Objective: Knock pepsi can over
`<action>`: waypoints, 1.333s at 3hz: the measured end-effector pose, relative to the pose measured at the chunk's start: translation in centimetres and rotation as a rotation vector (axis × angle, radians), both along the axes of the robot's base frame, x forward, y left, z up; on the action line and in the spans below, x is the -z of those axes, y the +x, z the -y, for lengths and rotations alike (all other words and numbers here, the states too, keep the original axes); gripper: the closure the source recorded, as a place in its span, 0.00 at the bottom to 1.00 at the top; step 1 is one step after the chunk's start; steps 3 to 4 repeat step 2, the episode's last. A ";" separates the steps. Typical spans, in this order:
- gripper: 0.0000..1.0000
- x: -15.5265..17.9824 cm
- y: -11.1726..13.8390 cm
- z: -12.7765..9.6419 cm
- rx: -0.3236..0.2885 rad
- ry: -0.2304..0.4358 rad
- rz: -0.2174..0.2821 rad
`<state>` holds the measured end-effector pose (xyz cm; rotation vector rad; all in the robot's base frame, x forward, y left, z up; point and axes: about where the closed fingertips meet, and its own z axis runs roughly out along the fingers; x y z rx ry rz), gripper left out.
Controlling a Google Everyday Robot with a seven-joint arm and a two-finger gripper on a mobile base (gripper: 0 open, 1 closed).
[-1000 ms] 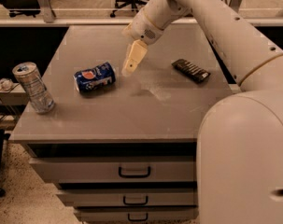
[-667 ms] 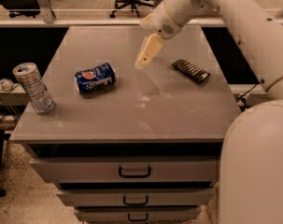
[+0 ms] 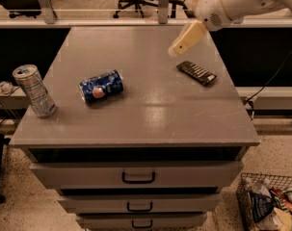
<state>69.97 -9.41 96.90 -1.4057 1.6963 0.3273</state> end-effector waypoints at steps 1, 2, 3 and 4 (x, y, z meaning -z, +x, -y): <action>0.00 -3.3 -0.2 3.7 0.076 0.111 0.115; 0.00 -3.8 0.1 4.5 0.099 0.129 0.137; 0.00 -3.8 0.1 4.5 0.099 0.129 0.137; 0.00 -3.8 0.1 4.5 0.099 0.129 0.137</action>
Offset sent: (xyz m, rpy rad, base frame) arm -0.0015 -0.0341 0.0294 0.0994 -0.1029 -0.0692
